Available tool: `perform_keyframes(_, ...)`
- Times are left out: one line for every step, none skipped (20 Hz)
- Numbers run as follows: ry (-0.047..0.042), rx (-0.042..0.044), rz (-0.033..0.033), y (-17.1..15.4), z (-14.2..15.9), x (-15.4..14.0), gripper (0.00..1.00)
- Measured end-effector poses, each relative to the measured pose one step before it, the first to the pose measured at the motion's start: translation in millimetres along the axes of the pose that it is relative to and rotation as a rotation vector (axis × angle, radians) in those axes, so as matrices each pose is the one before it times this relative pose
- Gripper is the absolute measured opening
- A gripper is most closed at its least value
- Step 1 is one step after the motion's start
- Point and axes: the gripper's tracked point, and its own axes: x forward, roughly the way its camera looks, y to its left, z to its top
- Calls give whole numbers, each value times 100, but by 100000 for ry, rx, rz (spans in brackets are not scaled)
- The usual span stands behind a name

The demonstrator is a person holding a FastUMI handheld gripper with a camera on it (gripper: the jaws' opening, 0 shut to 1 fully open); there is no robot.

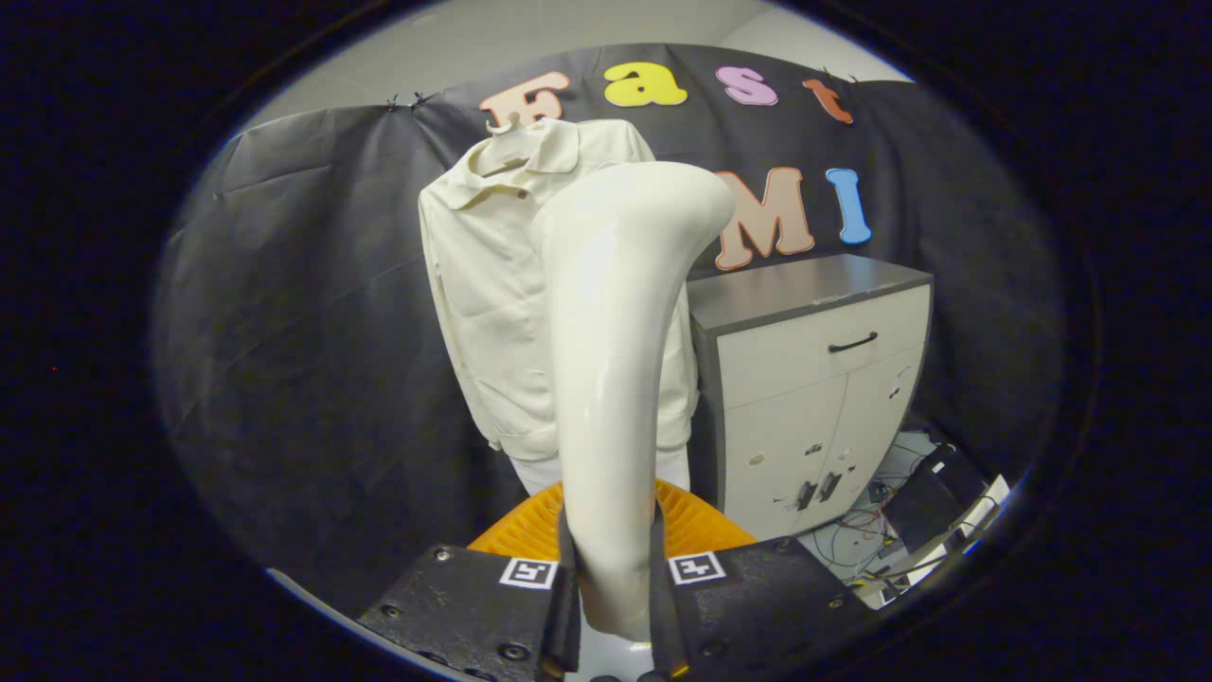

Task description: Iron the clothes twice with a garment steamer, once on the left side and once on the right side.

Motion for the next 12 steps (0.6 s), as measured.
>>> perform_keyframes(-2063,-704,-1354,84,328,-1299,29)
perform_keyframes(-1860,223,-1044,133,-66,-1386,29)
perform_keyframes(-4343,-132,-214,405,1013,-1459,28)
perform_keyframes(-1900,-1637,135,402,526,-1072,28)
perform_keyframes(-939,-1901,528,297,308,-962,28)
perform_keyframes(164,-998,716,330,624,-632,28)
perform_keyframes(-515,125,774,341,363,-374,28)
perform_keyframes(509,492,794,-48,275,-333,29)
perform_keyframes(89,728,339,-119,330,-278,29)
perform_keyframes(-1049,568,255,-278,439,-347,29)
perform_keyframes(1136,749,-133,-249,116,-319,29)
perform_keyframes(-1141,726,309,-177,263,-521,29)
